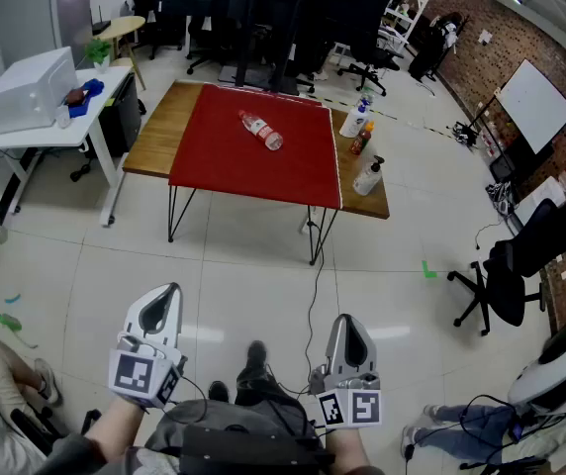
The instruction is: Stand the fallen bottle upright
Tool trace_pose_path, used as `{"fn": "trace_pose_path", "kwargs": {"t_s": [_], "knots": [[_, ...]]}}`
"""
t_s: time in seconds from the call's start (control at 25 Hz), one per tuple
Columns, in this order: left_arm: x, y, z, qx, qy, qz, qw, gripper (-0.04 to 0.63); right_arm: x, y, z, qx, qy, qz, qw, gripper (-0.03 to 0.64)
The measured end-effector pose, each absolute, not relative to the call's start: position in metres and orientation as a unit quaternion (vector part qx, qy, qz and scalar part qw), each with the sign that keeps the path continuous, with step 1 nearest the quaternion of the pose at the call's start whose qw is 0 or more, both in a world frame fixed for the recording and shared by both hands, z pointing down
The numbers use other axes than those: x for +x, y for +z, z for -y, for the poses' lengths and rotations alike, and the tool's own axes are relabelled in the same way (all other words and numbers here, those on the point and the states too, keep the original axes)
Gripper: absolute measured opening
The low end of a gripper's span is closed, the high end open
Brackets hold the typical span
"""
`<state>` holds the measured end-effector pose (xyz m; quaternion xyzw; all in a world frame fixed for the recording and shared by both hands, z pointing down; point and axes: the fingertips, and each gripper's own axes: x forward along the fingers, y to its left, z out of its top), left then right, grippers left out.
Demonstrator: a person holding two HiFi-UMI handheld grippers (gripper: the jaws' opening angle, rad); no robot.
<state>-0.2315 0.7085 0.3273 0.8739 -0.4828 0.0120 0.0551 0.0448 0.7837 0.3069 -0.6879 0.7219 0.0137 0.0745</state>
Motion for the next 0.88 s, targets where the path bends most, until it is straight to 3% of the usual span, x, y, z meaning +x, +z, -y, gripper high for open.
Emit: {"fn": "trace_pose_path", "kwargs": {"t_s": [0.48, 0.88], "knots": [[-0.239, 0.343, -0.626, 0.839, 0.013, 0.542, 0.034, 0.038, 0.065, 0.343, -0.661, -0.663, -0.005, -0.743, 0.091, 0.002], [-0.164, 0.363, -0.477, 0.845, 0.016, 0.534, 0.031, 0.040, 0.136, 0.374, -0.515, -0.665, -0.028, -0.740, 0.096, 0.002]]}}
